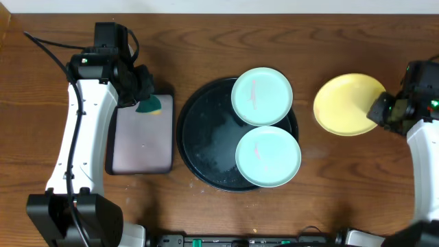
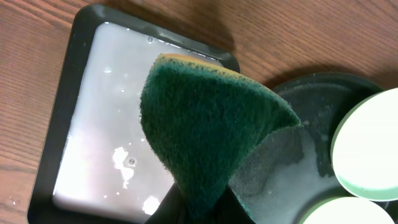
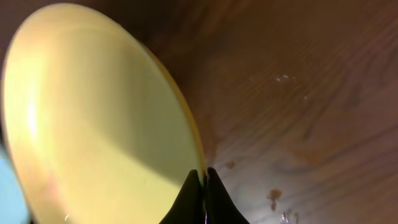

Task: Clean dirty plates on tray and stack at the side
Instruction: 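Place the yellow plate on the table right of the tray, then grip the lower pale green plate rim with the right gripper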

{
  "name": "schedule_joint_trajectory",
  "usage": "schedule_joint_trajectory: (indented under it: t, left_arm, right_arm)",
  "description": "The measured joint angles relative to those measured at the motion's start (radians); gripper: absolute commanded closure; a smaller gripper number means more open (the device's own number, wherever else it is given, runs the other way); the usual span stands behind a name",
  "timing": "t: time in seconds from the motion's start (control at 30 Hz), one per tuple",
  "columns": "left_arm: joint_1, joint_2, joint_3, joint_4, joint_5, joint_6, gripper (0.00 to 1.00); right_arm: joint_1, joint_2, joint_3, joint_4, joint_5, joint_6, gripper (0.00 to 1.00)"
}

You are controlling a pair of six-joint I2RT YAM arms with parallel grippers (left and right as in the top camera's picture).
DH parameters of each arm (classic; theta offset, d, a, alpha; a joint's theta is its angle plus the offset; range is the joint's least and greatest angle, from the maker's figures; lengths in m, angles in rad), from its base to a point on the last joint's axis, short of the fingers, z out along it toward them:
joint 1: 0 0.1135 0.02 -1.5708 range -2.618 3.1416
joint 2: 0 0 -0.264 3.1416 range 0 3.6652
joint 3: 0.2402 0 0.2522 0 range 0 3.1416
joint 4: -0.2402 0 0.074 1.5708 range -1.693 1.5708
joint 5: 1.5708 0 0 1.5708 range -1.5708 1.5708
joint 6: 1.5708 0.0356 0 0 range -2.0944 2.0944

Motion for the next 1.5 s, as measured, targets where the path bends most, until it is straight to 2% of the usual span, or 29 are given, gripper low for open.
schedule_joint_trajectory:
  t: [0.27,0.47,0.53,0.63,0.73,0.87,1.0,1.17,1.33,1.5]
  left_arm:
    - [0.000,0.000,0.000,0.000,0.000,0.000,0.92]
    - [0.000,0.000,0.000,0.001,0.000,0.000,0.92]
    - [0.000,0.000,0.000,0.001,0.000,0.000,0.93]
    - [0.000,0.000,0.000,0.001,0.000,0.000,0.93]
    - [0.000,0.000,0.000,0.002,0.000,0.000,0.92]
    - [0.000,0.000,0.000,0.002,0.000,0.001,0.93]
    - [0.000,0.000,0.000,0.002,0.000,0.004,0.92]
    - [0.000,0.000,0.000,0.002,0.000,0.005,0.93]
    - [0.000,0.000,0.000,0.002,0.000,0.005,0.92]
    - [0.000,0.000,0.000,0.002,0.000,0.005,0.92]
  right_arm:
    - [-0.004,0.074,-0.155,0.219,-0.019,-0.015,0.99]
    - [-0.004,0.151,-0.210,0.302,-0.018,-0.024,0.99]
    - [-0.004,0.177,-0.214,0.311,-0.018,-0.026,0.96]
    - [-0.004,0.200,-0.216,0.312,-0.017,-0.029,0.79]
    - [-0.004,0.203,-0.216,0.311,-0.023,-0.031,0.70]
    - [-0.004,0.201,-0.213,0.277,-0.073,-0.033,0.67]
    - [-0.004,0.174,-0.169,0.163,-0.142,-0.039,0.65]
    - [0.019,0.071,-0.076,0.063,-0.288,-0.121,0.55]
    - [0.143,0.003,-0.051,-0.028,-0.392,-0.212,0.53]
    - [0.282,0.024,-0.101,-0.023,-0.412,-0.272,0.53]
